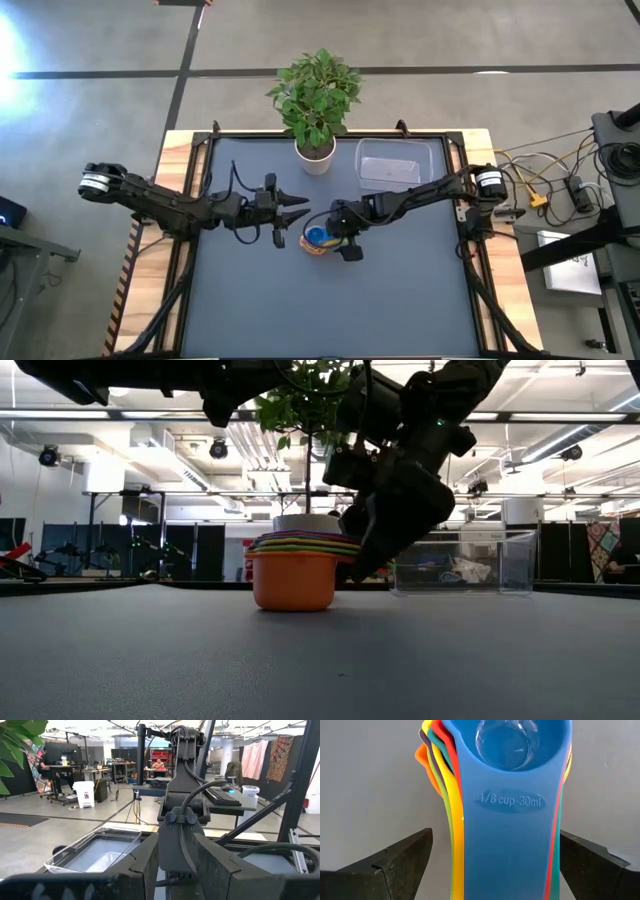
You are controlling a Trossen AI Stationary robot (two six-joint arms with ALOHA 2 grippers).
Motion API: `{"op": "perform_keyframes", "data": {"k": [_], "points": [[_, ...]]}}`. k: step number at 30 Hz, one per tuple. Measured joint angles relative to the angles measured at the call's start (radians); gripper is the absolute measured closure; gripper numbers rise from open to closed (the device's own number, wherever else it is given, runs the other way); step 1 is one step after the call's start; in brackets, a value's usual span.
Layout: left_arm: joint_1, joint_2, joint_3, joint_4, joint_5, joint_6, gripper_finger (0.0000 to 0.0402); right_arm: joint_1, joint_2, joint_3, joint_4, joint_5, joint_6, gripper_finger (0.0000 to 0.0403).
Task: Nest measuring cups in basket
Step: Put the stacked measuring cups into the transparent bin
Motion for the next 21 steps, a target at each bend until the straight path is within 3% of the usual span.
{"op": "perform_keyframes", "data": {"k": [5, 8, 21], "points": [[0.000, -0.001, 0.000, 0.000, 0.000, 0.000, 0.0302, 0.001, -0.001, -0.001, -0.009, 0.000, -0.003, 0.0024], [0.000, -0.001, 0.000, 0.000, 0.000, 0.000, 0.0302, 0.001, -0.006, -0.001, -0.009, 0.000, -0.004, 0.0049], [0.000, -0.001, 0.000, 0.000, 0.001, 0.003, 0.0302, 0.001, -0.009, -0.001, -0.025, 0.050, 0.010, 0.0251]]}}
